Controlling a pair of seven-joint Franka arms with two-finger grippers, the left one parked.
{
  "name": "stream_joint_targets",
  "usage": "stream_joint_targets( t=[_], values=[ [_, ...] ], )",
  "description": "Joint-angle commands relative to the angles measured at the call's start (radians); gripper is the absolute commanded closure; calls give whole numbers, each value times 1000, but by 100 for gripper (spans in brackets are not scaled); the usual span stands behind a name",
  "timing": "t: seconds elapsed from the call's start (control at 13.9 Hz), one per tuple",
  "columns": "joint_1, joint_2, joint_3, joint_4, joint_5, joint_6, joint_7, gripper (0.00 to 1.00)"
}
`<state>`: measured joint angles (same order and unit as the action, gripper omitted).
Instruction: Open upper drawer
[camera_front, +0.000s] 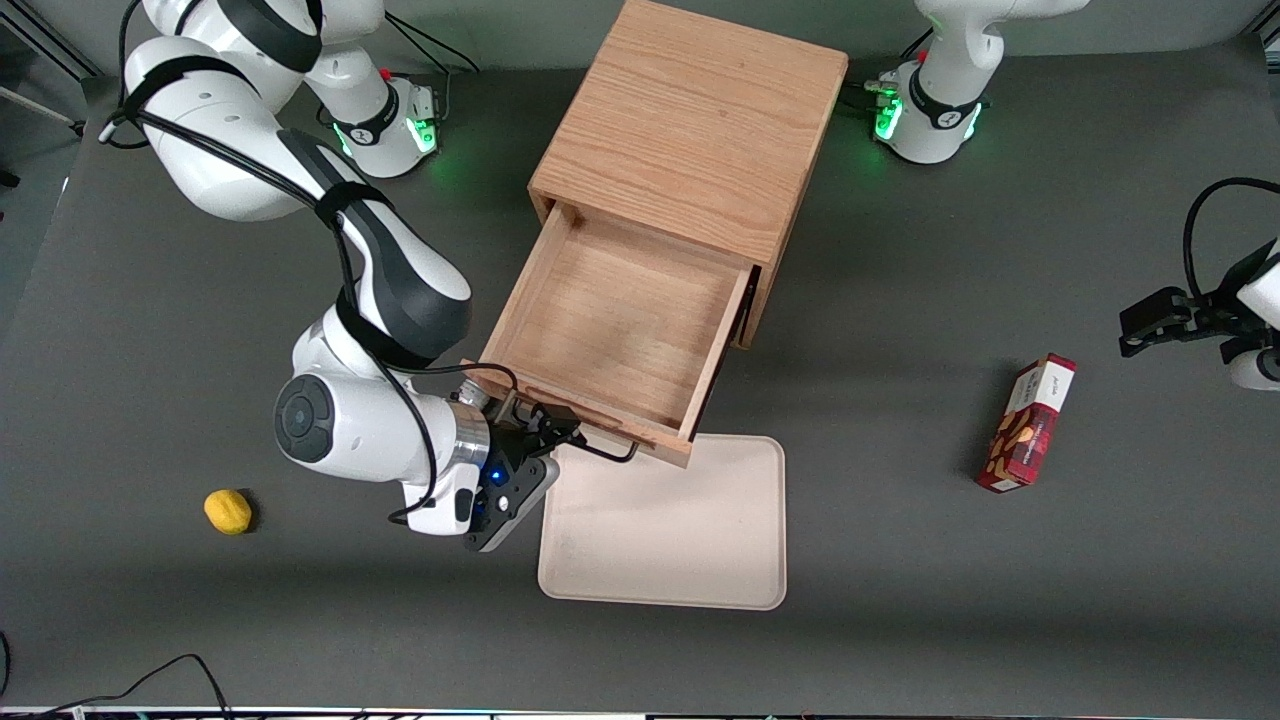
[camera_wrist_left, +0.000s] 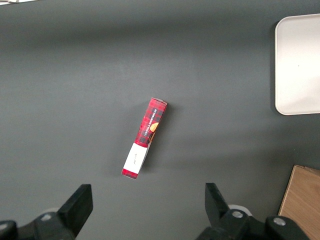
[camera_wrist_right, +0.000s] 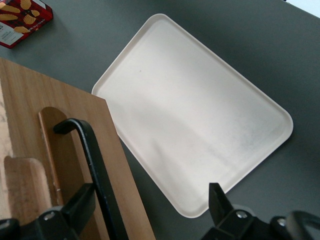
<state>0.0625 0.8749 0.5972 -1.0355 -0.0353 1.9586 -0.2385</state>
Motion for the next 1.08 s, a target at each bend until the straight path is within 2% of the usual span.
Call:
stream_joint_targets(
  t=[0.0,0.36,0.58,0.72,0.86,1.01],
  values=[
    [4,-19,6,43,-15,-70,-16,0],
    [-27,-204,3,40,-18,-223,-4,0],
    [-79,-351,-8,31,-21,-418,48,0],
    [-98,-480,-86,25,-21,-557,108,0],
    [-98,-612,-208,-21,-28,-680,154,0],
    [-99,-715,-286,-95,0,-806,220,0]
  ],
)
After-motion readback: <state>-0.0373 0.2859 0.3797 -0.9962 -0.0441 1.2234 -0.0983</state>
